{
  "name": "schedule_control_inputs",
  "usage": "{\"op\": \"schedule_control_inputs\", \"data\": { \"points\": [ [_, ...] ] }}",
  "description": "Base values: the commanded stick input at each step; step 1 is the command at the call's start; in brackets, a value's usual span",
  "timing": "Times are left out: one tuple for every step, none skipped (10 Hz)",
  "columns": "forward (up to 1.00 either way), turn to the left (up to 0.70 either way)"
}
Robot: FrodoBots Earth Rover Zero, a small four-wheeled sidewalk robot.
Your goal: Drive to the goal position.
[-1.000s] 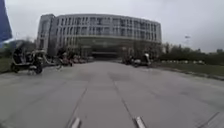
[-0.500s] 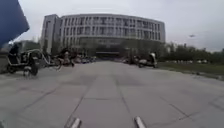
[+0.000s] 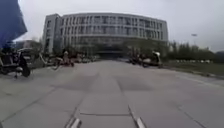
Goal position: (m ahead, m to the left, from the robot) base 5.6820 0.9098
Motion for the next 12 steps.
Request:
{"op": "schedule_control_inputs", "data": {
  "points": [
    [1.00, 0.02],
    [1.00, -0.11],
    [1.00, -0.36],
    [1.00, 0.03],
    [1.00, 0.03],
    [1.00, 0.03],
    [1.00, 0.03],
    [1.00, 0.03],
    [1.00, 0.04],
    [1.00, 0.04],
    [1.00, 0.04],
    [1.00, 0.04]
  ]
}}
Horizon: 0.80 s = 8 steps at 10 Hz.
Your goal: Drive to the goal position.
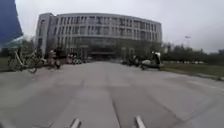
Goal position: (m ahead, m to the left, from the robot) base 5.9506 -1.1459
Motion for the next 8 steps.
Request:
{"op": "schedule_control_inputs", "data": {
  "points": [
    [1.00, 0.04],
    [1.00, 0.04],
    [1.00, 0.04],
    [1.00, 0.04],
    [1.00, 0.04],
    [1.00, 0.04],
    [1.00, 0.04],
    [1.00, 0.04]
  ]
}}
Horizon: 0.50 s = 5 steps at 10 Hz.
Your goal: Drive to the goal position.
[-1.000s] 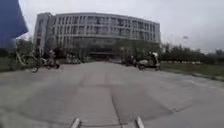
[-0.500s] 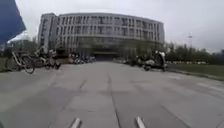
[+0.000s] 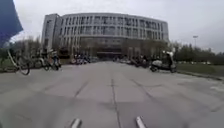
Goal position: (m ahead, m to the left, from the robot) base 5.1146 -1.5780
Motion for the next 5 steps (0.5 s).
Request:
{"op": "schedule_control_inputs", "data": {
  "points": [
    [1.00, 0.04],
    [1.00, 0.04],
    [1.00, 0.04],
    [1.00, 0.04],
    [1.00, 0.04]
  ]
}}
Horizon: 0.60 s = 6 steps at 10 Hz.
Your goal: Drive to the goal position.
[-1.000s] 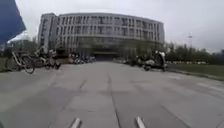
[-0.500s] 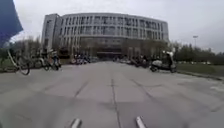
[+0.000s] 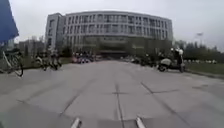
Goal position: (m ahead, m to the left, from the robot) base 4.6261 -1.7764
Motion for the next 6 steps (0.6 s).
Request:
{"op": "schedule_control_inputs", "data": {
  "points": [
    [1.00, 0.04],
    [1.00, 0.04],
    [1.00, -0.20],
    [1.00, -0.15],
    [1.00, 0.04],
    [1.00, 0.04]
  ]
}}
